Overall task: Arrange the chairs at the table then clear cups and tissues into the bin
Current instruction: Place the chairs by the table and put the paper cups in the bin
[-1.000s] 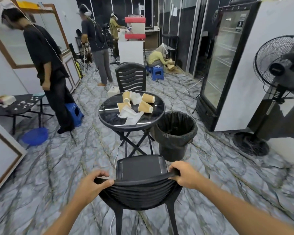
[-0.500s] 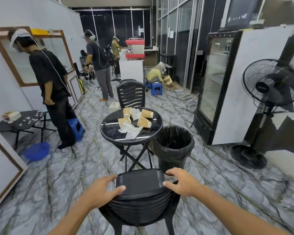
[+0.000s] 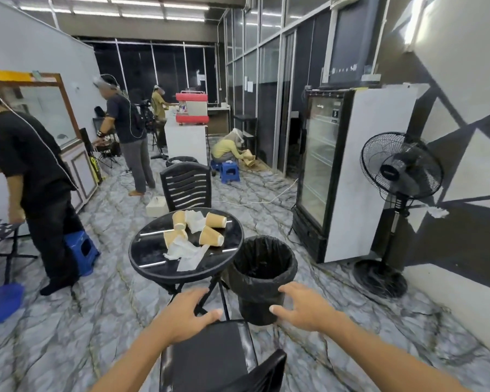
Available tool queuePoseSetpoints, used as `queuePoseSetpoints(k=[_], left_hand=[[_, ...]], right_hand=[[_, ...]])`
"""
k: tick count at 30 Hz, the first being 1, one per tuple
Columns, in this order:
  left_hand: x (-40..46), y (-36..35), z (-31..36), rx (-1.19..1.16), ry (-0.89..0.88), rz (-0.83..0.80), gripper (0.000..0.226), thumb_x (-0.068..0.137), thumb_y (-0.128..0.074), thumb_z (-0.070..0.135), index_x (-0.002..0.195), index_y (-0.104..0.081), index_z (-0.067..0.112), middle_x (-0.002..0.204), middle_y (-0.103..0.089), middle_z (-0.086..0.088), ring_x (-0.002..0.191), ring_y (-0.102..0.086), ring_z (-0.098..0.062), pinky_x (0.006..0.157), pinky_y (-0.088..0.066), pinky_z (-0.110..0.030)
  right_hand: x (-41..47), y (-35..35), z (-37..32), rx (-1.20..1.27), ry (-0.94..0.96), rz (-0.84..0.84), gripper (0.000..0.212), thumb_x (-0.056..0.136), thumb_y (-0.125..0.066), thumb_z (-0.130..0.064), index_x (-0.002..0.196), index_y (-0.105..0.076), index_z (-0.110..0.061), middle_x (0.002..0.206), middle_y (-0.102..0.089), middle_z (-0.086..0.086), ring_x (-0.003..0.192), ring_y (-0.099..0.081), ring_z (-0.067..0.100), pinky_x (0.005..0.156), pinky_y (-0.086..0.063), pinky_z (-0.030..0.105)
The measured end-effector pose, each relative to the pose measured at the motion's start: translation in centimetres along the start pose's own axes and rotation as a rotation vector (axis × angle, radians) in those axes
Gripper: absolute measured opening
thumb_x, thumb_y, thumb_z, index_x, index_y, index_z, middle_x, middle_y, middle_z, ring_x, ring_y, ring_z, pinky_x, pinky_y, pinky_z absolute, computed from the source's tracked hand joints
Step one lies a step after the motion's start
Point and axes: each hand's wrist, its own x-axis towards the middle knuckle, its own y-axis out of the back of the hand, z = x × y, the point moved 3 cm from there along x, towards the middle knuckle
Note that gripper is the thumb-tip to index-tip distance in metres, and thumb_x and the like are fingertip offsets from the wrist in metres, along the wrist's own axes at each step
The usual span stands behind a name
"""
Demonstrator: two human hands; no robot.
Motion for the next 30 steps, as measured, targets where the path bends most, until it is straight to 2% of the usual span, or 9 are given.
queuePoseSetpoints(k=[5, 9, 14, 19, 25, 30], left_hand=[[4.0, 0.6, 1.9, -0.018, -0.039, -0.045, 0.100, 0.074, -0.043, 0.086, 0.153, -0.033, 0.026, 0.159, -0.035, 0.005, 0.145, -0.033, -0.016, 0.117, -0.032, -0.036], [6.8, 0.2, 3.4, 0.002, -0.086, -0.076, 0.088, 0.084, -0.050, 0.075, 0.153, -0.033, 0.024, 0.159, -0.036, 0.004, 0.145, -0.034, -0.016, 0.118, -0.033, -0.035], [10.1, -0.7, 6.0, 0.021, -0.112, -0.139, 0.104, 0.070, -0.040, 0.089, 0.152, -0.035, 0.026, 0.157, -0.038, 0.004, 0.144, -0.035, -0.016, 0.117, -0.033, -0.035], [13.9, -3.2, 9.1, 0.002, -0.122, -0.155, 0.096, 0.077, -0.047, 0.085, 0.152, -0.036, 0.025, 0.156, -0.039, 0.004, 0.143, -0.037, -0.018, 0.116, -0.037, -0.039], [19.1, -6.0, 14.2, 0.006, -0.100, -0.188, 0.116, 0.060, -0.034, 0.097, 0.152, -0.035, 0.026, 0.156, -0.039, 0.005, 0.143, -0.035, -0.018, 0.114, -0.037, -0.038], [24.2, -7.8, 18.2, 0.040, -0.072, -0.174, 0.120, 0.055, -0.028, 0.100, 0.150, -0.037, 0.026, 0.155, -0.039, 0.005, 0.143, -0.035, -0.020, 0.114, -0.037, -0.039]], right_hand=[[1.5, 1.3, 2.0, -0.025, -0.073, 0.036, 0.081, 0.085, -0.042, -0.074, 0.143, -0.043, -0.019, 0.144, -0.048, 0.001, 0.131, -0.043, 0.020, 0.105, -0.040, 0.035], [2.1, 1.7, 3.4, -0.032, -0.103, 0.053, 0.080, 0.079, -0.037, -0.078, 0.138, -0.047, -0.025, 0.136, -0.054, -0.001, 0.124, -0.048, 0.017, 0.100, -0.044, 0.035], [2.6, 2.9, 5.6, -0.012, -0.127, 0.063, 0.081, 0.079, -0.036, -0.077, 0.137, -0.048, -0.022, 0.134, -0.056, 0.001, 0.123, -0.050, 0.020, 0.101, -0.045, 0.039], [3.9, 4.3, 8.4, -0.012, -0.140, 0.043, 0.080, 0.082, -0.037, -0.075, 0.141, -0.045, -0.022, 0.137, -0.053, 0.004, 0.126, -0.048, 0.023, 0.099, -0.045, 0.040], [6.5, 6.5, 14.2, -0.041, -0.096, 0.016, 0.061, 0.090, -0.046, -0.063, 0.131, -0.050, -0.018, 0.127, -0.056, 0.005, 0.119, -0.049, 0.023, 0.092, -0.046, 0.039], [9.1, 8.5, 20.2, -0.034, -0.089, -0.017, 0.063, 0.085, -0.041, -0.069, 0.122, -0.052, -0.018, 0.120, -0.056, 0.005, 0.114, -0.051, 0.024, 0.091, -0.047, 0.043]])
